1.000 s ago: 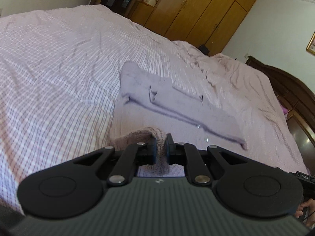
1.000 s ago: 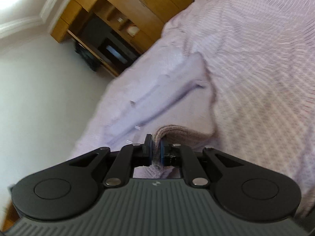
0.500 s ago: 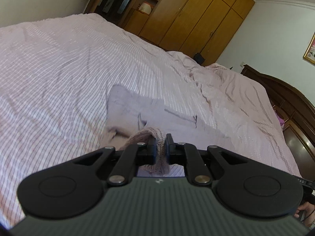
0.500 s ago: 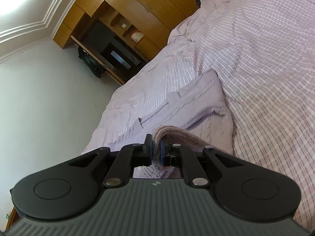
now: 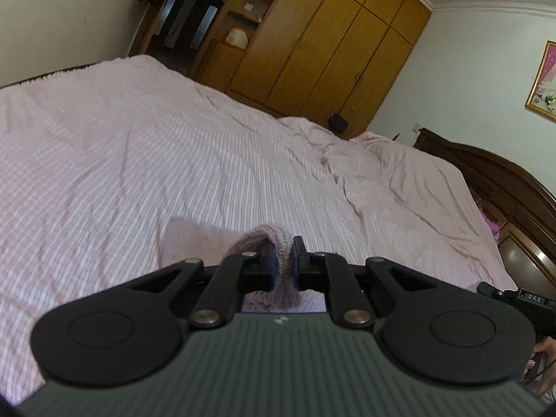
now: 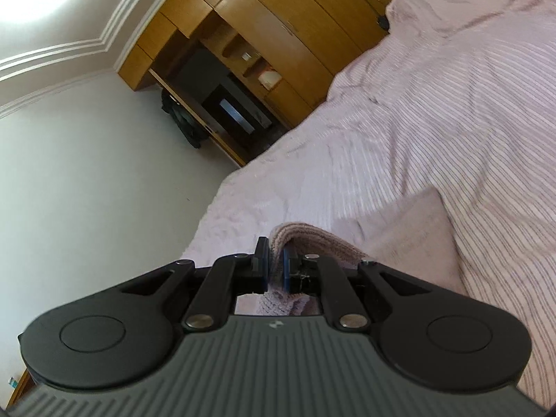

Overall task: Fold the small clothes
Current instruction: 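Lift the hem with both grippers and fold it toward the collar, then lower the hem onto the cardigan and open both grippers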

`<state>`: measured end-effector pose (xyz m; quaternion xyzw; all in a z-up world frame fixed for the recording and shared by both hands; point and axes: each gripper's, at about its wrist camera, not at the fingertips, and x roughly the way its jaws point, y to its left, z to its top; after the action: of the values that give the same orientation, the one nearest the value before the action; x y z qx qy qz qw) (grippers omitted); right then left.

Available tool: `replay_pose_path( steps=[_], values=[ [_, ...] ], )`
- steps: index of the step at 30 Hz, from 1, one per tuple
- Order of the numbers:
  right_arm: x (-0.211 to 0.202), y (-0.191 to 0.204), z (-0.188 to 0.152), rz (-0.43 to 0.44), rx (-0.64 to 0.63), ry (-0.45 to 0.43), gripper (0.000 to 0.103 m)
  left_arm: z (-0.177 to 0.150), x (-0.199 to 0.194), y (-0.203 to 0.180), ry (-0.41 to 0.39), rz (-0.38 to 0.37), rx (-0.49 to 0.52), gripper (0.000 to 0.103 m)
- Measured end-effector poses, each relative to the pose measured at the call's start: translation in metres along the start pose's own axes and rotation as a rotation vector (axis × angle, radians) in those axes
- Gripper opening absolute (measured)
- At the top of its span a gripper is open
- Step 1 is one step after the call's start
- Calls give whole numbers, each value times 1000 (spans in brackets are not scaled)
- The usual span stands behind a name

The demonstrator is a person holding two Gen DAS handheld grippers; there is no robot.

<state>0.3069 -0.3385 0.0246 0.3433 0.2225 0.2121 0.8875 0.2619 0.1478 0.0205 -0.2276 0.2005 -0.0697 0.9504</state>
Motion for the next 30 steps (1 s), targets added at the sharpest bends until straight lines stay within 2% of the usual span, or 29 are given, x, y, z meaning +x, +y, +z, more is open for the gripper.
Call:
replay_pose_path(
  steps=[5, 17, 19, 23, 27, 30],
  values=[
    [28, -7, 15, 0, 9, -14, 8, 14, 24, 3, -14, -1, 8, 11],
    [97, -62, 38, -55, 58, -33, 8, 23, 94, 39, -25, 6, -38, 11],
    [112, -74, 36, -72, 63, -23, 8, 16, 108, 47, -13, 6, -53, 11],
    [143, -105, 23, -121, 113, 33, 8, -3, 136, 66, 52, 68, -56, 11],
    [155, -136, 8, -155, 184, 48, 8, -16, 156, 84, 87, 118, -71, 11],
    [160, -149, 1, -171, 181, 60, 8, -18, 166, 87, 105, 132, -54, 11]
  ],
)
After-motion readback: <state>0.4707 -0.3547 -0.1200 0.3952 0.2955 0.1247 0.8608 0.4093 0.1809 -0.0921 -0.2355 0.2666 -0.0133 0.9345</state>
